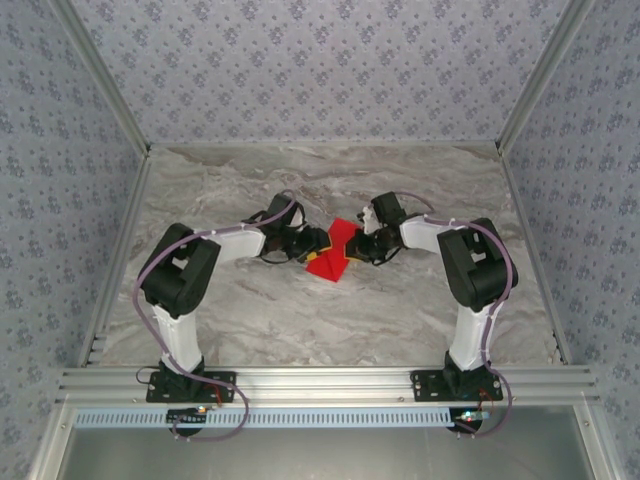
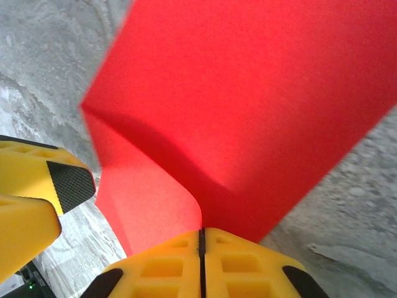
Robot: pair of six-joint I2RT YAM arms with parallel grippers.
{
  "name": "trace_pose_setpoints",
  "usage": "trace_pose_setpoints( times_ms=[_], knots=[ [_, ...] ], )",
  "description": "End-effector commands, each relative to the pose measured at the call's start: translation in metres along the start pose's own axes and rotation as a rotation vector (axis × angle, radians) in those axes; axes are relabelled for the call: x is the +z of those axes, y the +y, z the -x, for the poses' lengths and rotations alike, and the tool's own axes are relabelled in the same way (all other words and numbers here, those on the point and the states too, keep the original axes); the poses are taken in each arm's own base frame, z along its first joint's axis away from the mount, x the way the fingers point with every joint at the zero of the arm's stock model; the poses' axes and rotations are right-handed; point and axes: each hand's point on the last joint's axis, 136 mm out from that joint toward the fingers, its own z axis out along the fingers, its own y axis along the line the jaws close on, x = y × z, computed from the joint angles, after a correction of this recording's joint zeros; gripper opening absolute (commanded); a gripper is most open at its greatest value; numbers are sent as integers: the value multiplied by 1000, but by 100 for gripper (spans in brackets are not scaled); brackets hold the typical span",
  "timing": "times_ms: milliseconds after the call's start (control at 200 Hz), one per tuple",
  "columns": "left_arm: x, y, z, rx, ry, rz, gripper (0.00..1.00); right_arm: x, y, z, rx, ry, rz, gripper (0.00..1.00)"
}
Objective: Fold a paper plane with a square sheet of paper (pick it up from the middle)
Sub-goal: Turn over the paper at the center of the table.
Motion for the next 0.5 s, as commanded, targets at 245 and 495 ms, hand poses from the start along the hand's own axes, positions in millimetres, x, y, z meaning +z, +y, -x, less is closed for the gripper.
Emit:
trace_pose_setpoints(
  times_ms=[245,495],
  knots=[
    [14,-12,-1,9,59,-70,45,-11,5,6,27,-39,36,13],
    [18,-20,1,42,71,-103,34,-16,4,8,36,-57,32,19]
  ],
)
